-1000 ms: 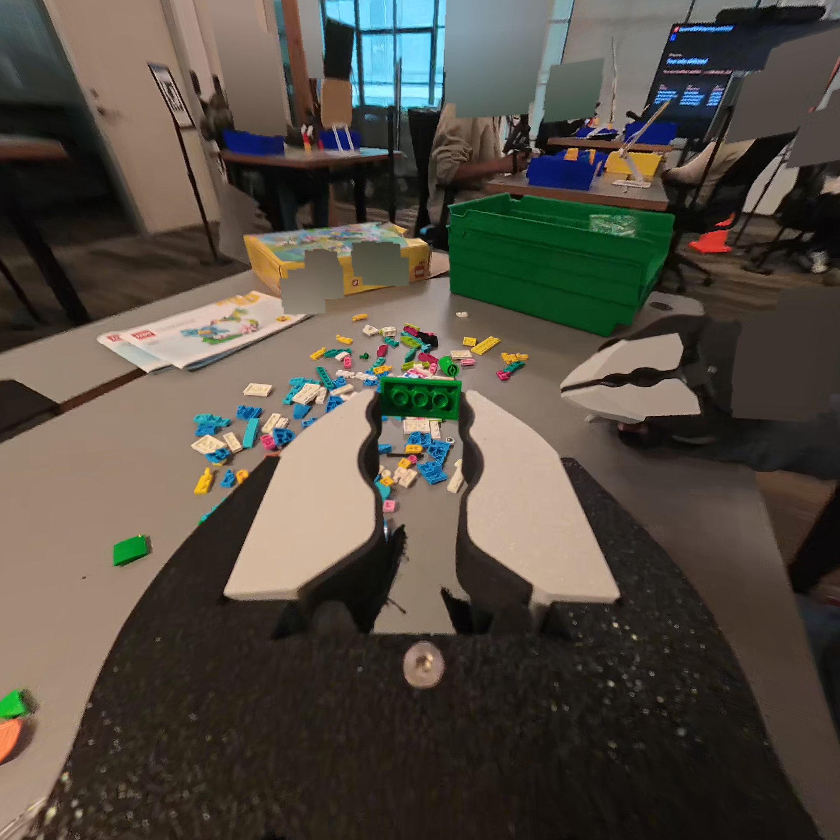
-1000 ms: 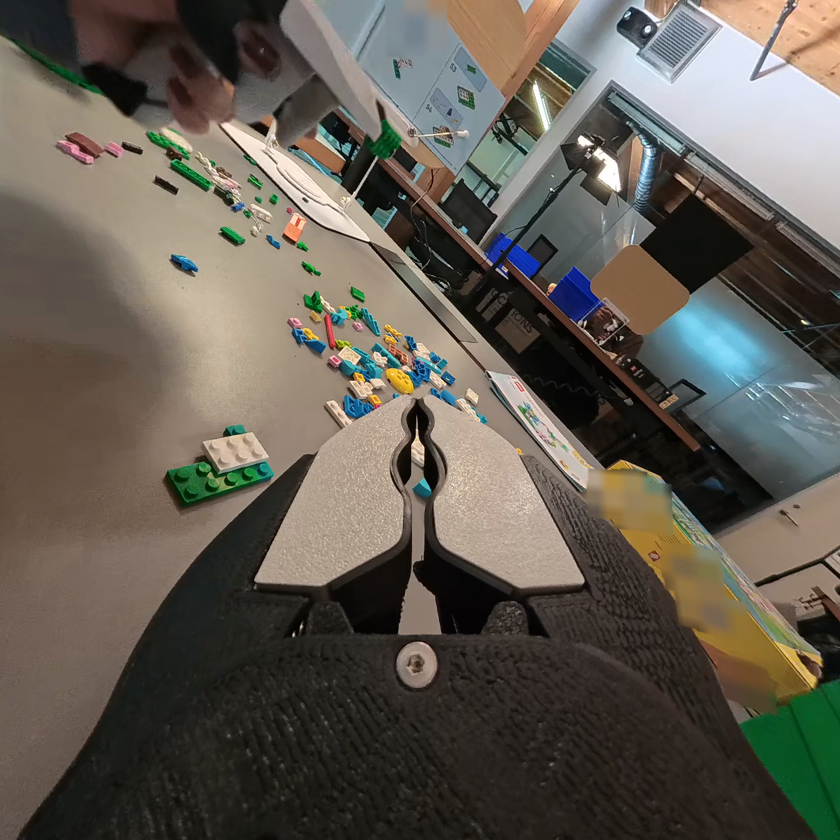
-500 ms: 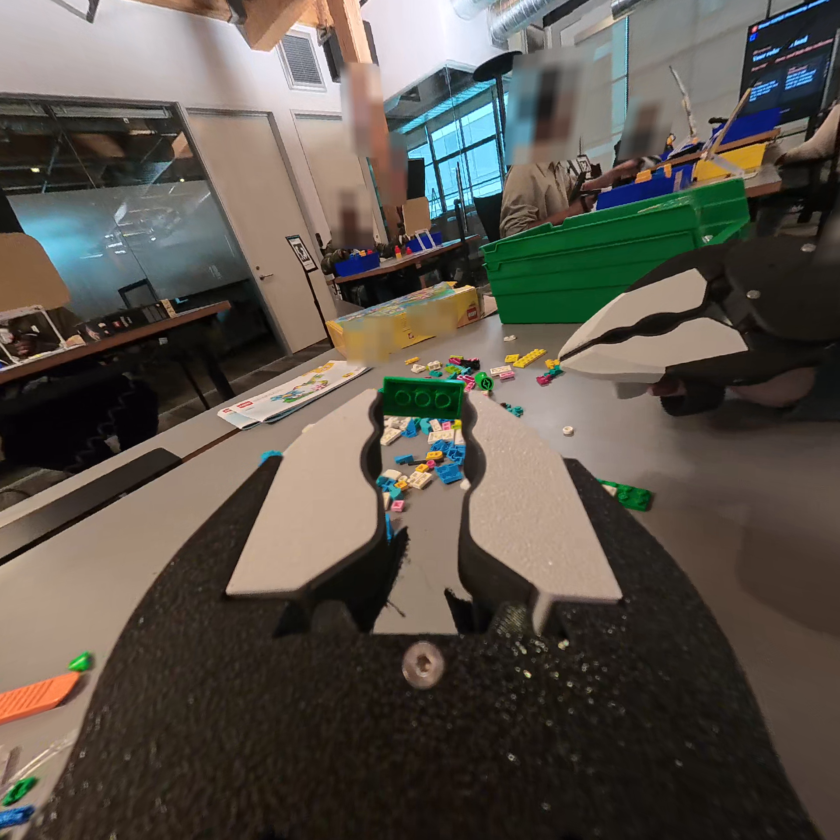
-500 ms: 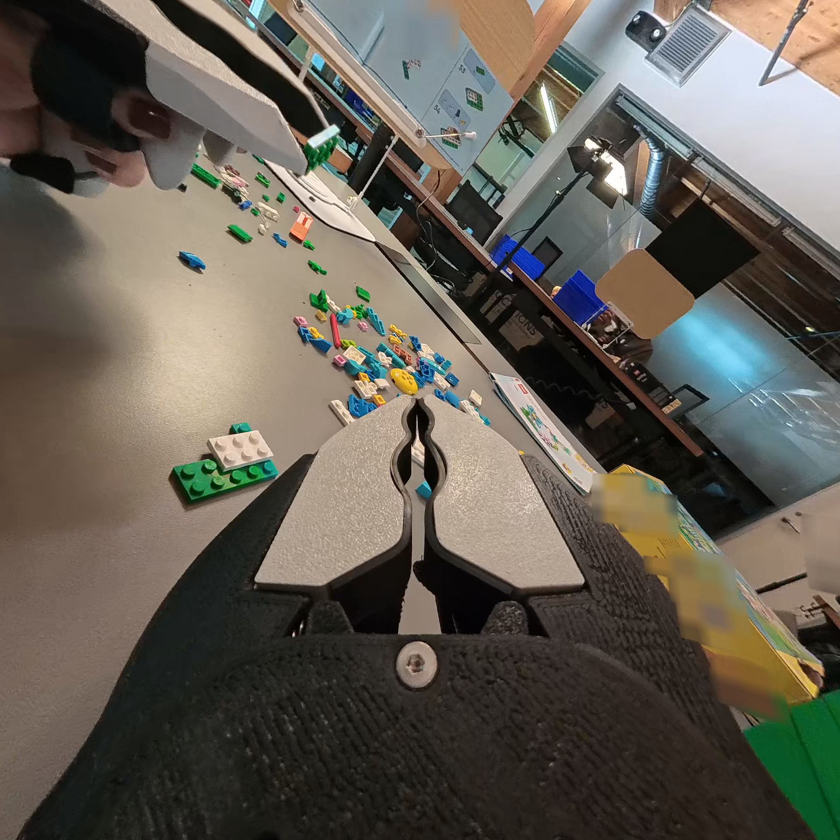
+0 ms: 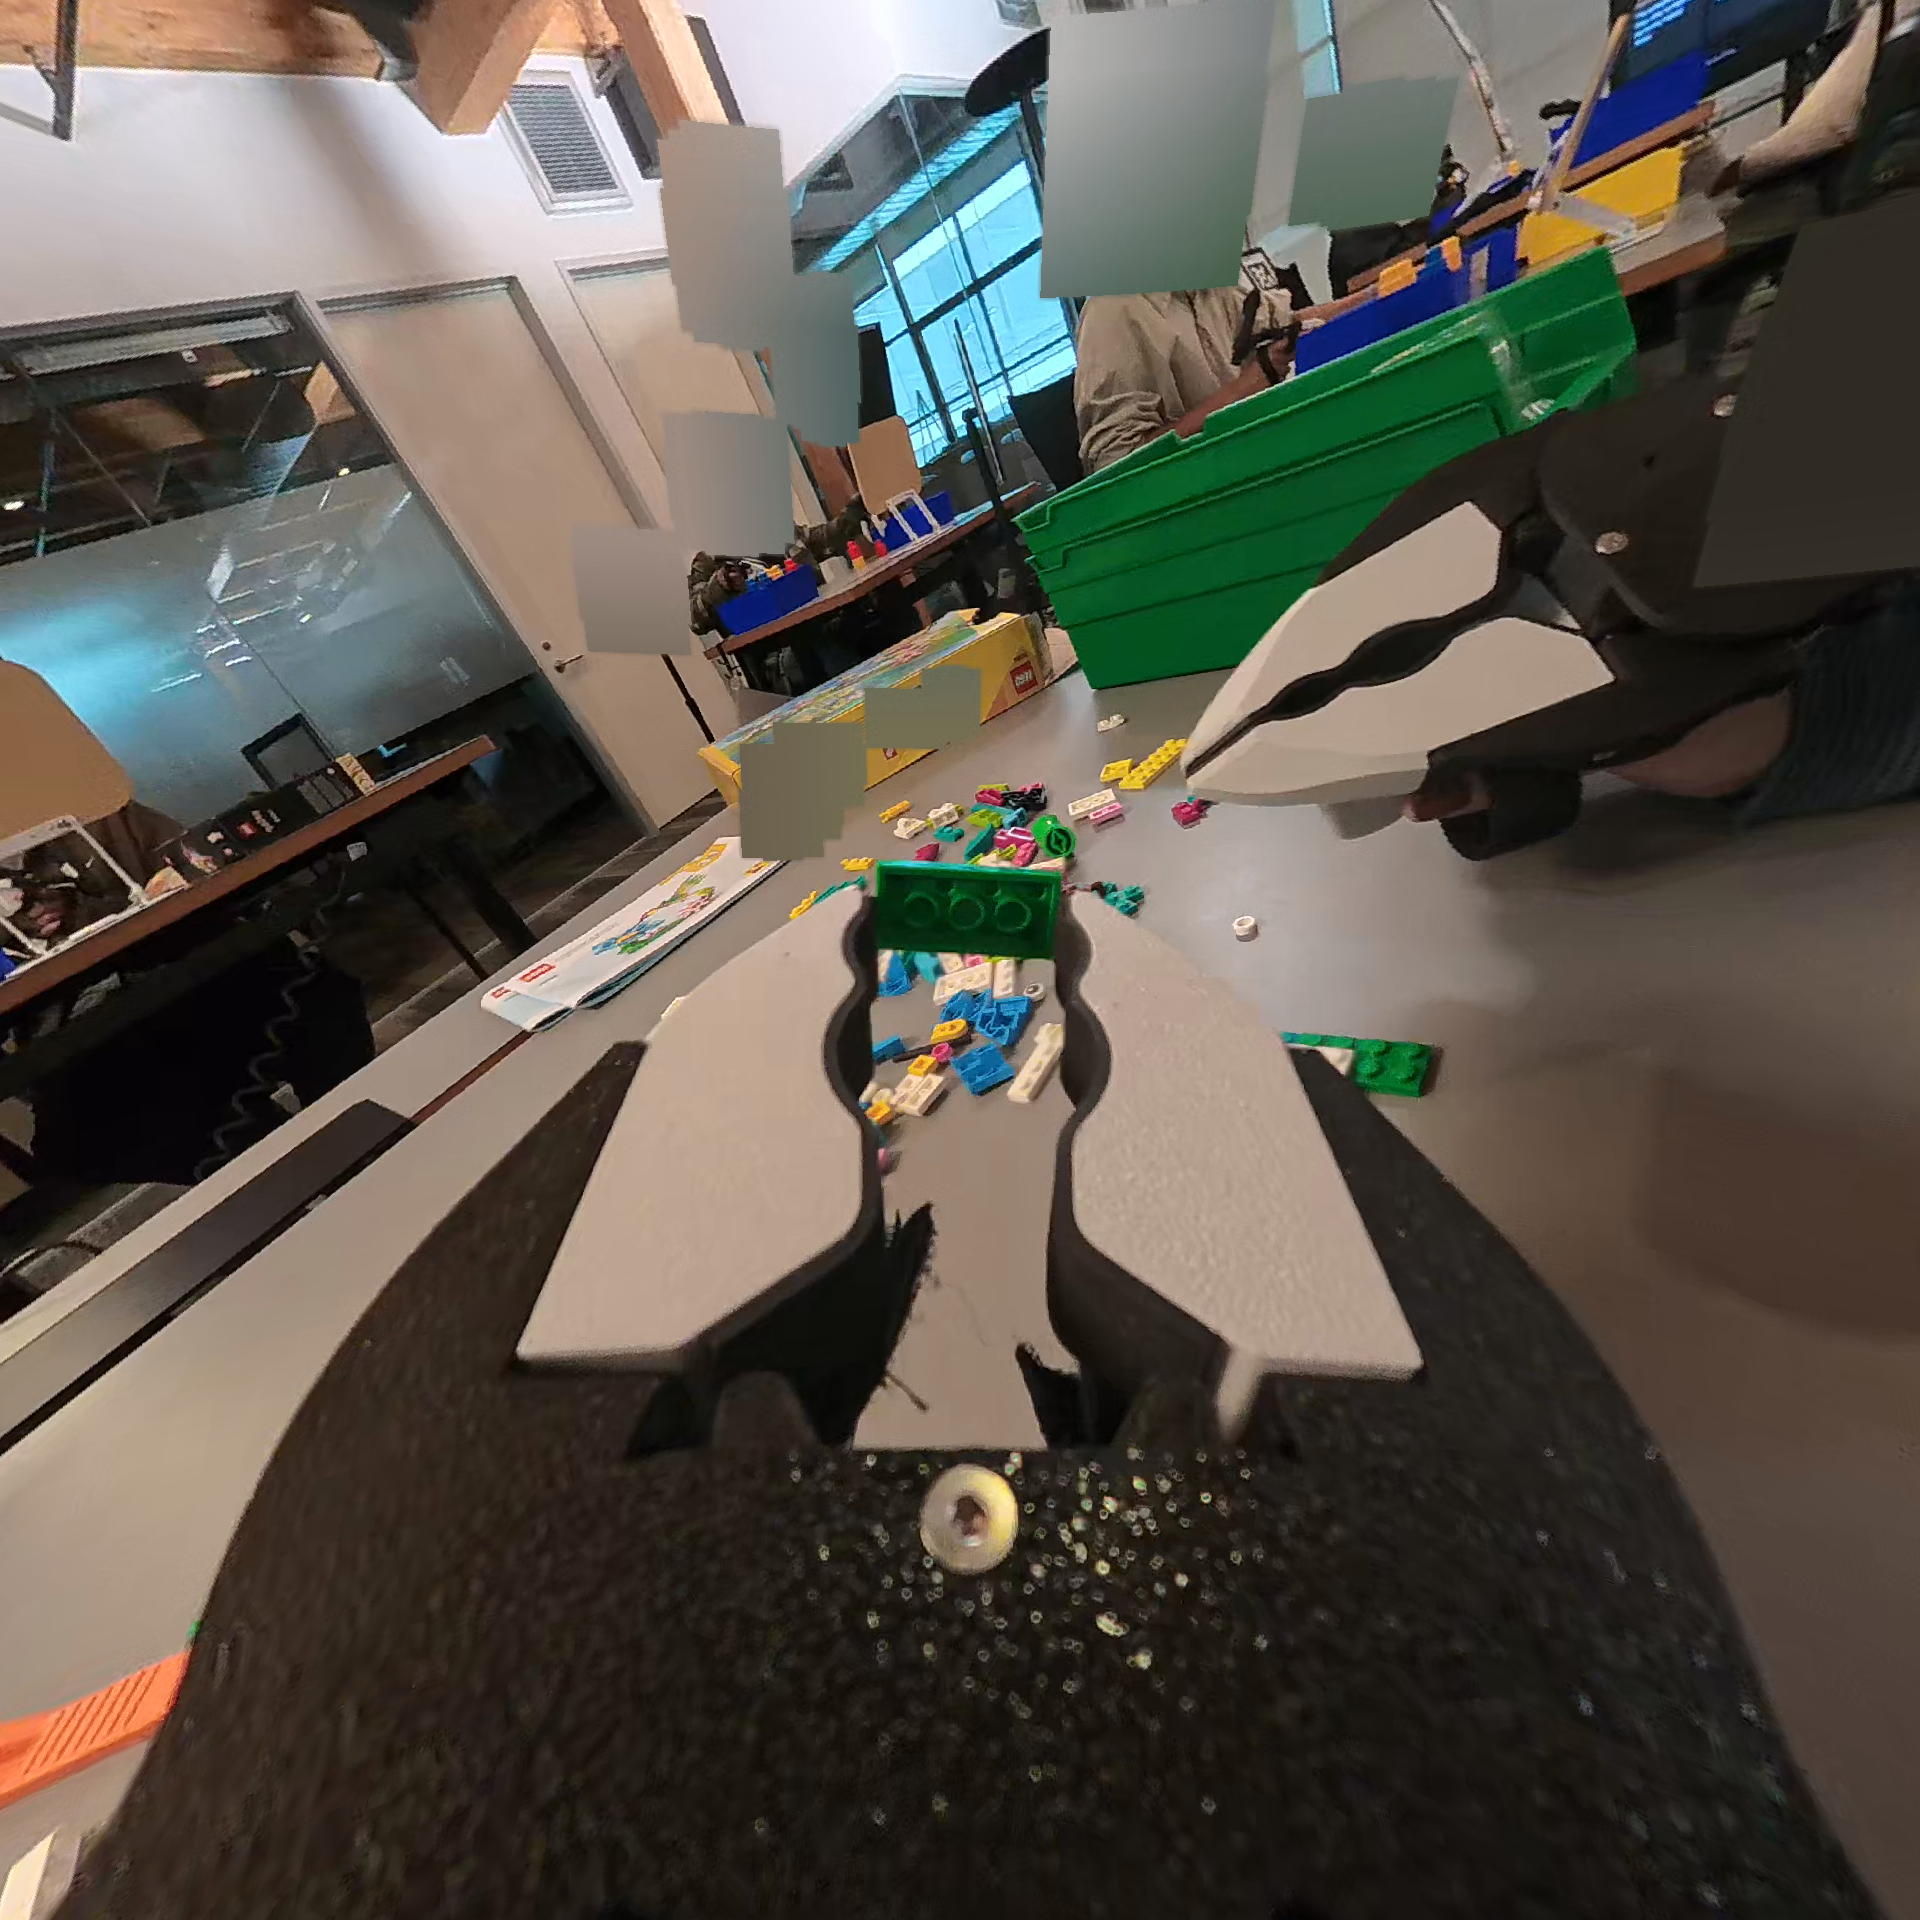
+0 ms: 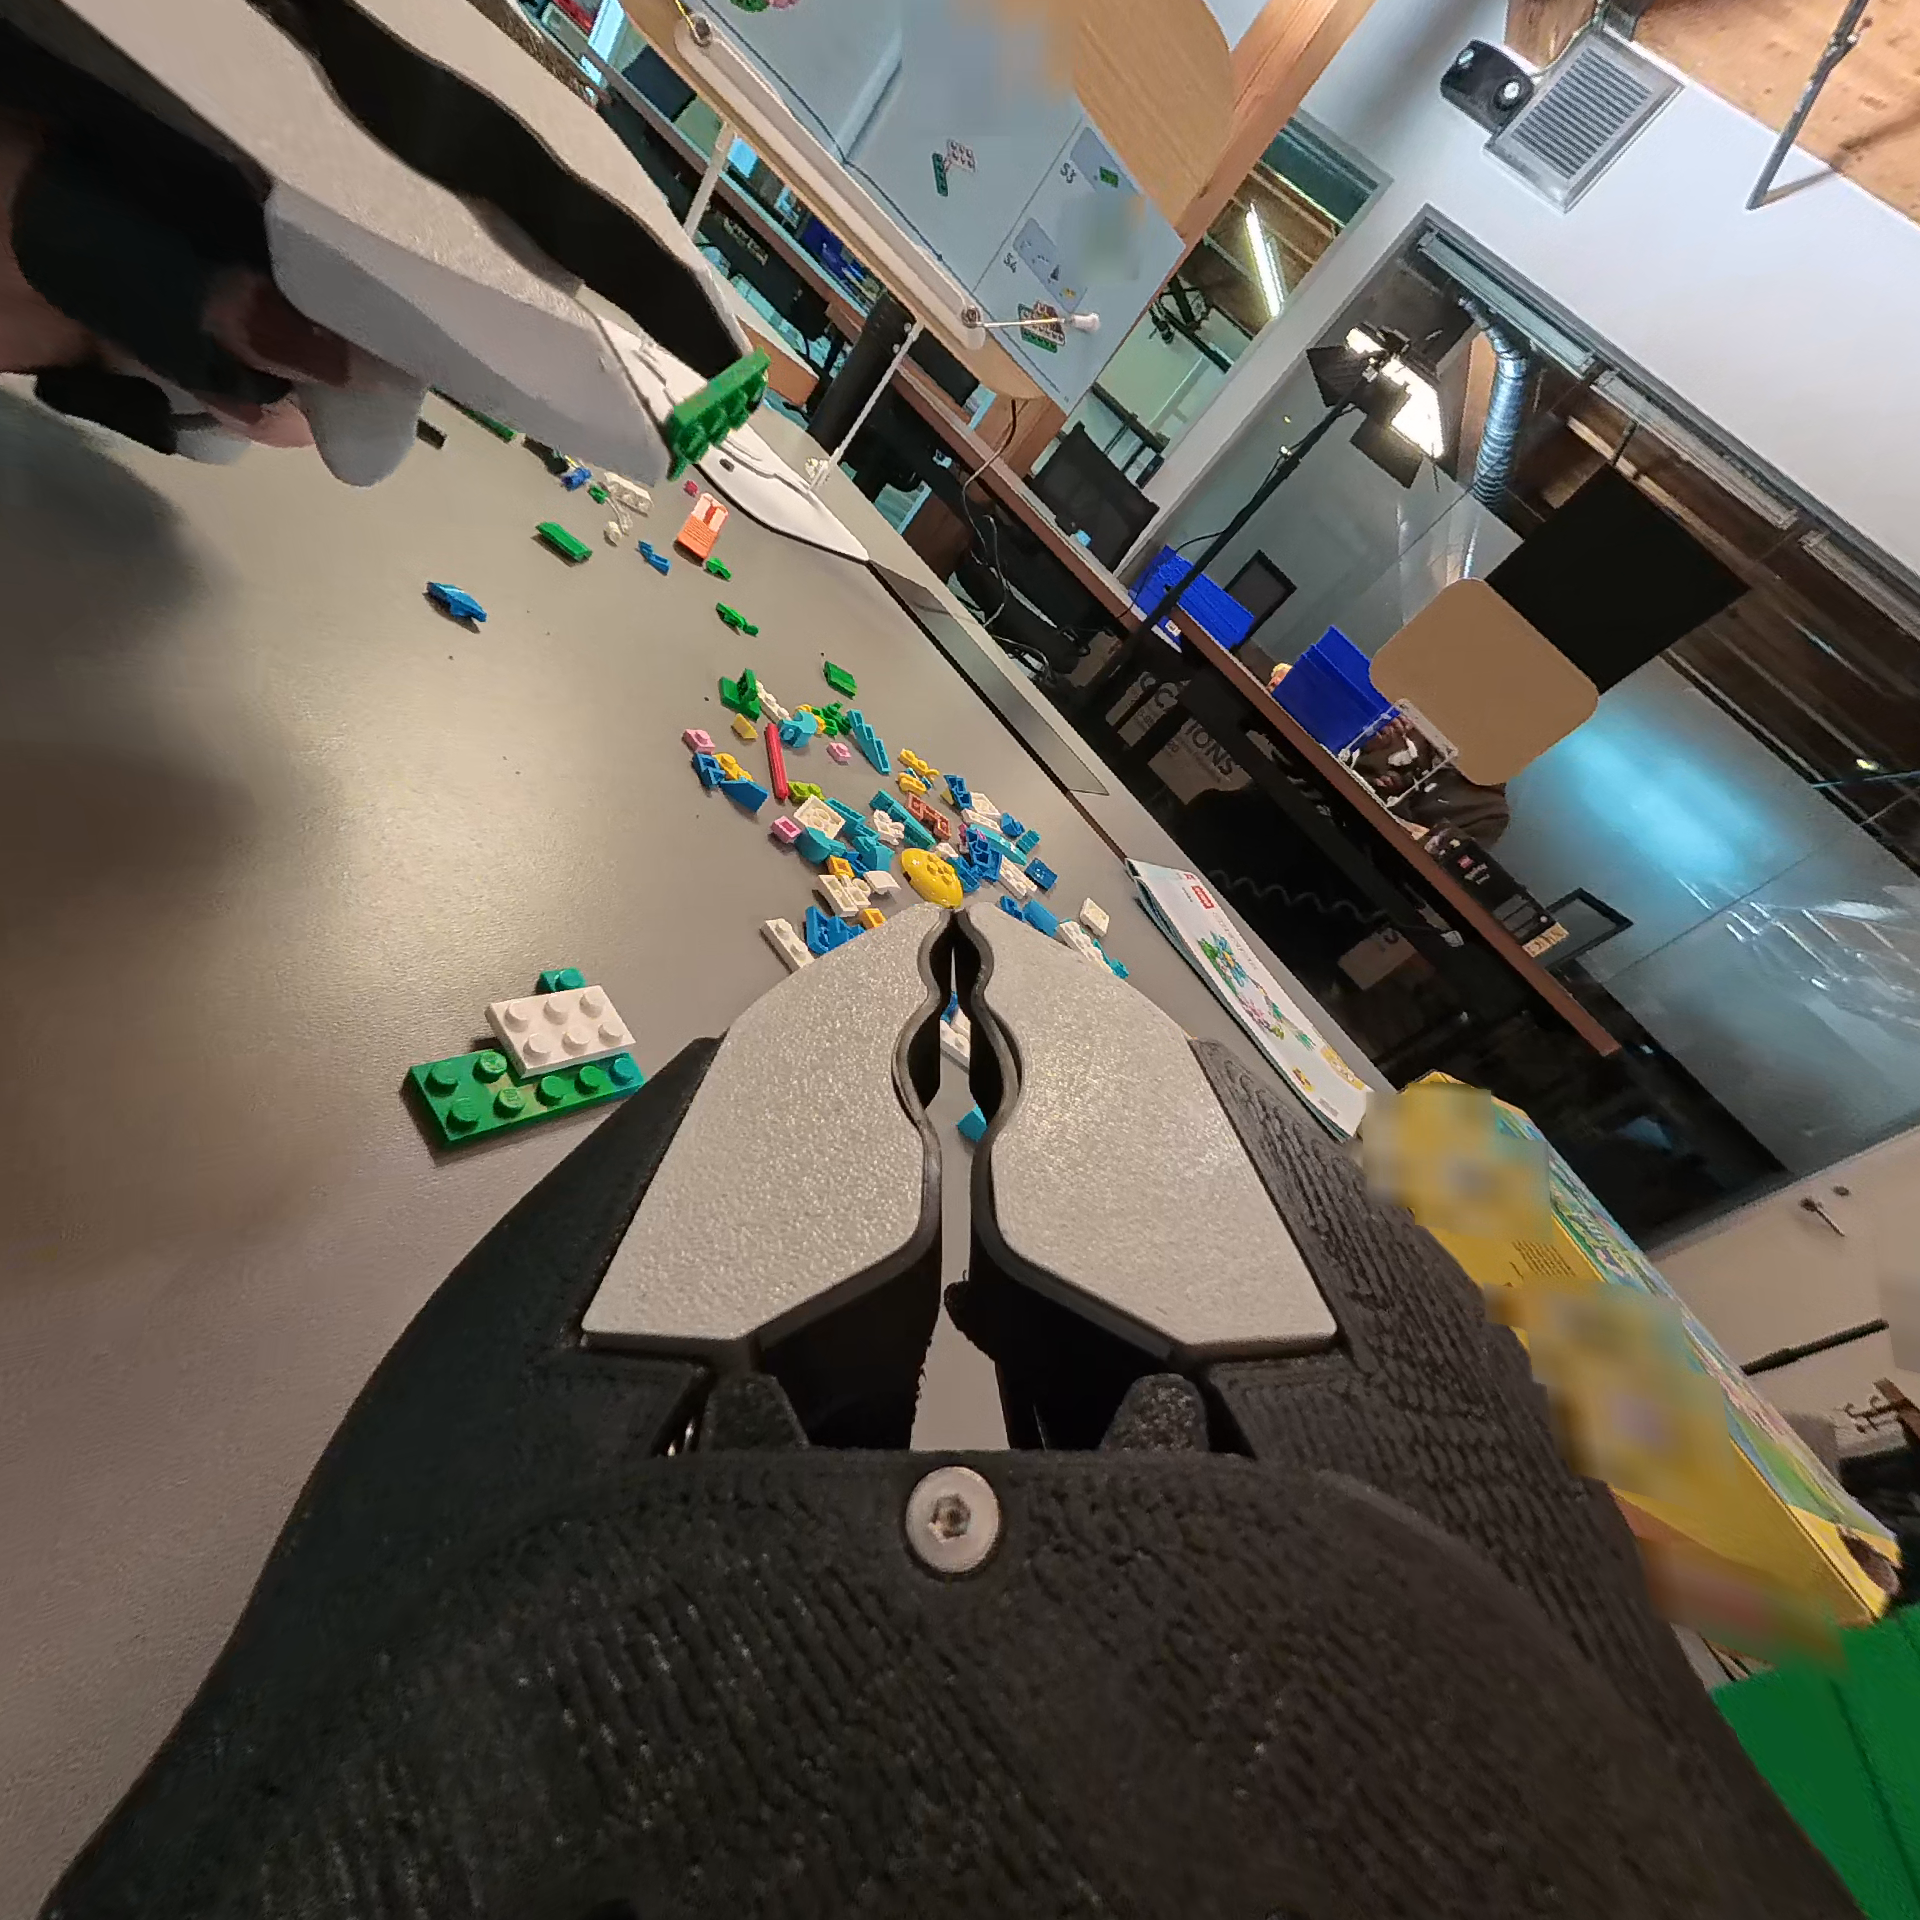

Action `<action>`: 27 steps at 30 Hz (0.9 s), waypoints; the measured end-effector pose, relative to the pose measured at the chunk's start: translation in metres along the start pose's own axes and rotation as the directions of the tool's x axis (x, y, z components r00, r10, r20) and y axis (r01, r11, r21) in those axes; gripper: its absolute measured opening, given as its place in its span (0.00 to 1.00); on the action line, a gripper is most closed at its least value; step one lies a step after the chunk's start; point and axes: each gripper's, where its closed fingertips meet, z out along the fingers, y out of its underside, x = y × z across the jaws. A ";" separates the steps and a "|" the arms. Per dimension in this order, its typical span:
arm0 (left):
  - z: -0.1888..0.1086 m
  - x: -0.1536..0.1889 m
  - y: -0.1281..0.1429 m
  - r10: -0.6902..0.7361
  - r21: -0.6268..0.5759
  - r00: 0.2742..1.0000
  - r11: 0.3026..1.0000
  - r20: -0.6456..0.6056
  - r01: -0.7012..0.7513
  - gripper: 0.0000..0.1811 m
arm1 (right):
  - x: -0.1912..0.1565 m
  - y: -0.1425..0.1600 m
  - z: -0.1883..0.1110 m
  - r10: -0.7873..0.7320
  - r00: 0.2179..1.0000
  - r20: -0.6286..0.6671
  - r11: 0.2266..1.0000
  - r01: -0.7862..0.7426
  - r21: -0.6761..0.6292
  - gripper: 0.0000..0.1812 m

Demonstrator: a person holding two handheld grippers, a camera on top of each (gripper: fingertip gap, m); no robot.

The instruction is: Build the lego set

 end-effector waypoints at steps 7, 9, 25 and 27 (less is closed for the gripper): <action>0.002 0.022 -0.005 0.121 0.017 0.990 0.993 -0.070 -0.120 0.18 | -0.001 0.000 0.000 -0.006 1.000 0.004 1.000 0.006 0.000 0.00; 0.001 0.027 -0.006 0.179 0.027 0.981 0.984 -0.077 -0.177 0.18 | -0.002 -0.001 0.000 -0.012 1.000 0.002 1.000 0.012 0.003 0.00; 0.007 0.048 0.003 0.407 -0.007 0.907 0.912 -0.109 -0.410 0.18 | -0.037 -0.050 -0.003 0.606 0.629 0.486 0.738 -0.674 -0.047 0.14; 0.008 0.051 0.006 0.451 -0.017 0.886 0.890 -0.110 -0.456 0.18 | -0.046 -0.051 0.001 0.619 0.608 0.497 0.737 -0.668 -0.102 0.15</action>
